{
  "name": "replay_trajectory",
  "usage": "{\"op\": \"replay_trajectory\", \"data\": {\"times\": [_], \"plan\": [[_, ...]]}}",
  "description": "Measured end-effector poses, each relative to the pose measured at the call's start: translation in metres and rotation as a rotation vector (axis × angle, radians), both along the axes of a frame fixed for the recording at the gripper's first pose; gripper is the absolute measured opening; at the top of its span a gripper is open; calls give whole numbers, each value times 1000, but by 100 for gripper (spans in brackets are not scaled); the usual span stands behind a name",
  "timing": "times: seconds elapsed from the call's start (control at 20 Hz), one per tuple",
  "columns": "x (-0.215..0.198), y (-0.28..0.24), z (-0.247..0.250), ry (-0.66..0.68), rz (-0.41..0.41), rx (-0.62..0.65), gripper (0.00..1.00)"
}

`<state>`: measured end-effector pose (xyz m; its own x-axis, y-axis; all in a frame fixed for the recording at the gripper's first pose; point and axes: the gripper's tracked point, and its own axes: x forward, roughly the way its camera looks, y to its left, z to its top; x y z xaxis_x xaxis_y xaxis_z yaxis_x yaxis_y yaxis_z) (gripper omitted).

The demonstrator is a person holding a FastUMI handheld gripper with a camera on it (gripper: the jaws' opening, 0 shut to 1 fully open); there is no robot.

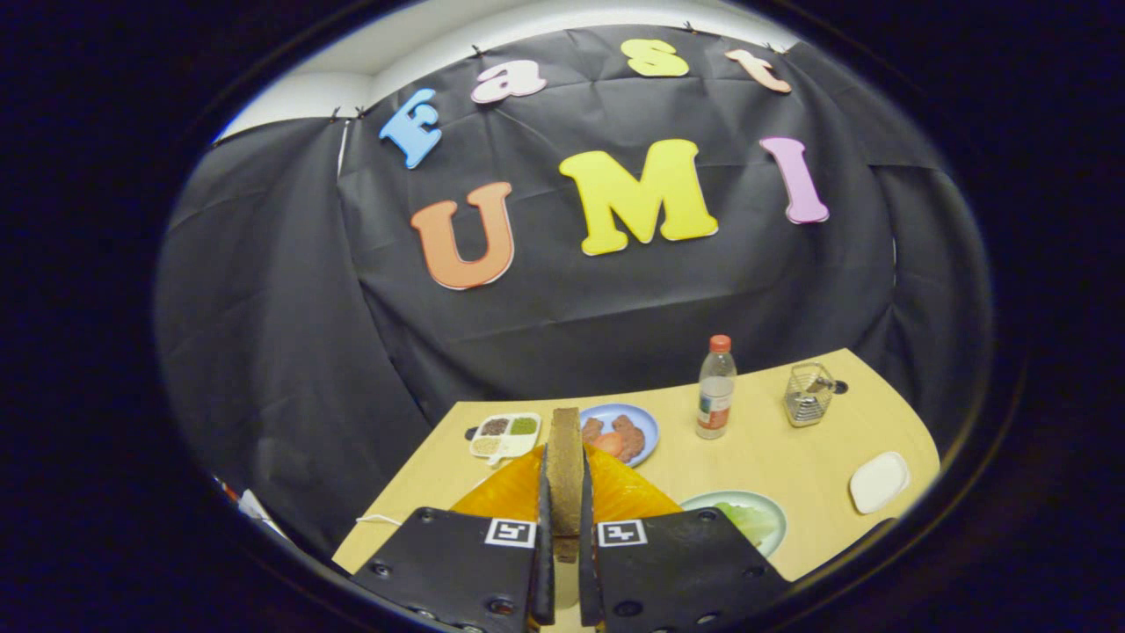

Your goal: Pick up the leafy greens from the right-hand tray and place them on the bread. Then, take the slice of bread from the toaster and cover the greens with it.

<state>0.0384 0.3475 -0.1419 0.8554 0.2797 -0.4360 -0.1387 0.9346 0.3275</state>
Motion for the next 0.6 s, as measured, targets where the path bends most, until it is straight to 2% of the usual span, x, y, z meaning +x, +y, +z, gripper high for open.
{"op": "replay_trajectory", "data": {"times": [0.25, 0.6], "plan": [[4, -59, -57, 54, -46, -30, 11], [8, -71, -145, 156, -13, 36, 11]]}}
